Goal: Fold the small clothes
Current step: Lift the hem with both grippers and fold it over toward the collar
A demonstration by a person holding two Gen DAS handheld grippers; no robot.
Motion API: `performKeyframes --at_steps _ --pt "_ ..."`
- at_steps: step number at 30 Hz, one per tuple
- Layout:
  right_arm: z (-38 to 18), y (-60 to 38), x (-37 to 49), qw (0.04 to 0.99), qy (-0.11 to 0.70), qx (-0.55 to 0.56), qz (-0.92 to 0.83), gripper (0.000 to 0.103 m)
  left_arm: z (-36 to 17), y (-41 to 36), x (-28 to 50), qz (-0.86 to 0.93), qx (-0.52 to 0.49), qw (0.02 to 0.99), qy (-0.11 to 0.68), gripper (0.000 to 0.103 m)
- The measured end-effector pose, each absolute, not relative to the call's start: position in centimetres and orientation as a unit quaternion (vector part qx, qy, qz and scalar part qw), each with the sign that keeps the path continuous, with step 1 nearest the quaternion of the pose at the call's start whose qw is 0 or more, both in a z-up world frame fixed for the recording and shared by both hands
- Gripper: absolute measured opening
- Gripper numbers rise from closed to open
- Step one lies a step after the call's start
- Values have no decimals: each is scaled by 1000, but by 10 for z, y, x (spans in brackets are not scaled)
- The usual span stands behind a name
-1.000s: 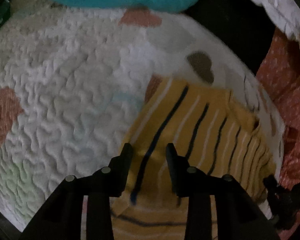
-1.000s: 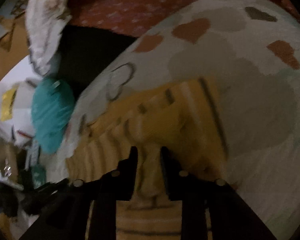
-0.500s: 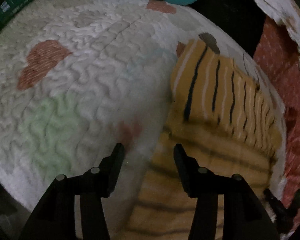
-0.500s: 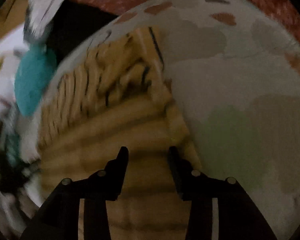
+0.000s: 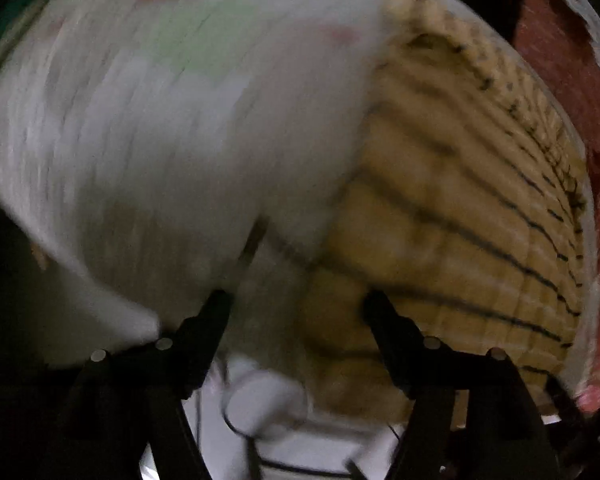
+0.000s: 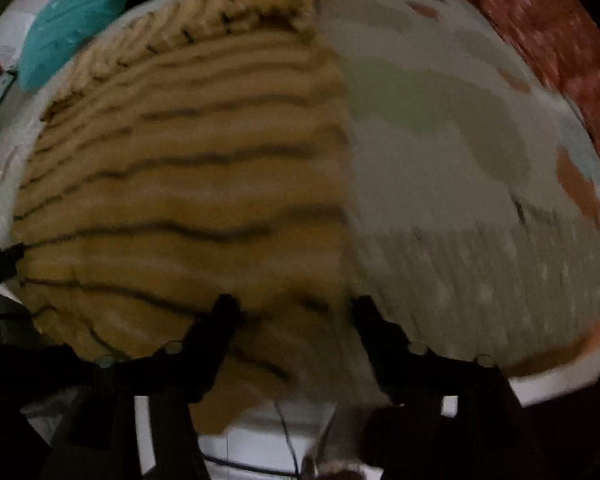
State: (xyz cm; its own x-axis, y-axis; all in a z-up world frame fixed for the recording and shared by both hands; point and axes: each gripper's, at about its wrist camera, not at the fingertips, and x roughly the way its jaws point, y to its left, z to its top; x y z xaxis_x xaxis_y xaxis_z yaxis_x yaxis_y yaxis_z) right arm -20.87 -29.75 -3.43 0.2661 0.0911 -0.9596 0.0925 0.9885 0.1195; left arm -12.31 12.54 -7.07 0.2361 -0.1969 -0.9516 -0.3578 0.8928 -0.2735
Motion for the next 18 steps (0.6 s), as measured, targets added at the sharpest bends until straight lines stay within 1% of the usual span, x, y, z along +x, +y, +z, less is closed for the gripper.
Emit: performKeyframes --at_steps 2,5,7,10,12,15,18 --pt "-25 -304 -215 797 597 90 -5 67 -85 143 -137 57 -290 721 627 70" --pt "-17 -306 -219 804 584 110 22 68 -91 153 -142 48 -342 704 621 70" --pt "-27 -306 -222 791 596 136 35 68 -87 151 -143 39 -332 714 615 70" --pt "-46 -311 -223 768 613 179 49 68 -82 129 -136 8 -306 729 612 70" --pt "-52 -312 -225 759 616 203 54 71 -83 116 -132 -12 -292 730 617 70" --pt "-53 -308 -233 761 614 203 50 71 -95 105 -136 -22 -290 712 639 70" --pt "-53 -295 -234 764 612 199 46 71 -108 105 -144 -22 -315 690 651 70"
